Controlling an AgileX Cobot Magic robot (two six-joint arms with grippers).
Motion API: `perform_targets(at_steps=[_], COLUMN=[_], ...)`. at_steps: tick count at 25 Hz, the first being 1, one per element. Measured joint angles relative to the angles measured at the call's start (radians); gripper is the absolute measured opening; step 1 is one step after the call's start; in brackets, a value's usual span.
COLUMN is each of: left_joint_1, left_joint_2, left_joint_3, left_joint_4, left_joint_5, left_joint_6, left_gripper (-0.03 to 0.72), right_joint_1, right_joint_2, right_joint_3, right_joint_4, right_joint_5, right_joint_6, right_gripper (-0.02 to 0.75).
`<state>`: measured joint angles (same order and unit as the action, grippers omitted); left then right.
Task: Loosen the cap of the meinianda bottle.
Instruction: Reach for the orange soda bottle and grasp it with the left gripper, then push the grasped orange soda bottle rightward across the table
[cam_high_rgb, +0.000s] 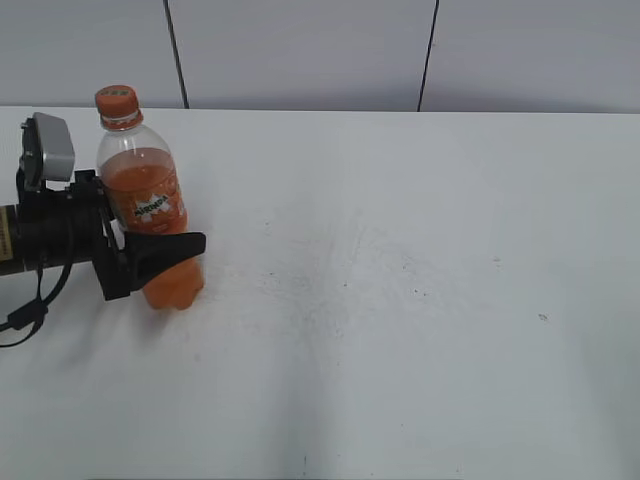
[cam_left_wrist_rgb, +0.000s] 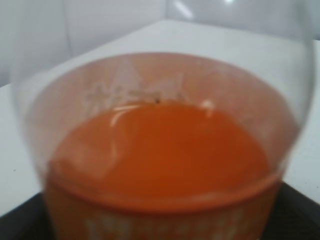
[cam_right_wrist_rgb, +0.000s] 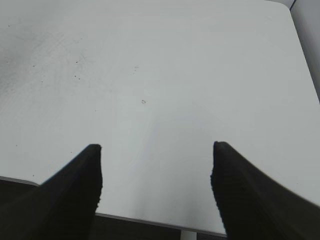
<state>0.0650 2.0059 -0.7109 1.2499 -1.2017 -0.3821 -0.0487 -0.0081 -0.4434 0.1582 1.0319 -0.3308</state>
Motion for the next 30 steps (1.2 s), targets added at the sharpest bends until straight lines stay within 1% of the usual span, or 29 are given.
perform_targets(at_steps=[3,5,8,17,20,24,27,30], left_joint_1=[-0.006,-0.006,-0.006,-0.006,-0.016,-0.073,-0.146,-0.233], left_joint_2=[0.002,0.002,0.002,0.002,0.001,-0.009,-0.01,-0.01], left_joint_3=[-0.007,-0.008,-0.009,-0.01,-0.01,-0.012,-0.038,-0.106], left_joint_4=[0.001,0.001,-0.003,-0.004,-0.006,-0.012,-0.009,-0.014], left_joint_5=[0.0,0.0,0.0,0.0,0.004,0.022,0.043,0.049], left_joint_6=[-0.004,-0.011,-0.016,-0.019,-0.031,-0.042,-0.069,-0.106], left_gripper=[0.573,0.529,0.421,0.422,0.422,0.422,0.422,0.422], right_joint_1=[0.0,0.0,0.0,0.0,0.0,0.0,0.0,0.0], right_joint_2=[0.0,0.0,0.0,0.0,0.0,0.0,0.0,0.0], right_joint_3=[0.0,0.0,0.0,0.0,0.0,0.0,0.0,0.0], right_joint_4=[0.0,0.0,0.0,0.0,0.0,0.0,0.0,0.0], right_joint_5=[0.0,0.0,0.0,0.0,0.0,0.0,0.0,0.0], right_joint_6=[0.0,0.0,0.0,0.0,0.0,0.0,0.0,0.0], right_gripper=[0.516,0.516,0.516,0.516,0.516,0.516,0.516,0.516])
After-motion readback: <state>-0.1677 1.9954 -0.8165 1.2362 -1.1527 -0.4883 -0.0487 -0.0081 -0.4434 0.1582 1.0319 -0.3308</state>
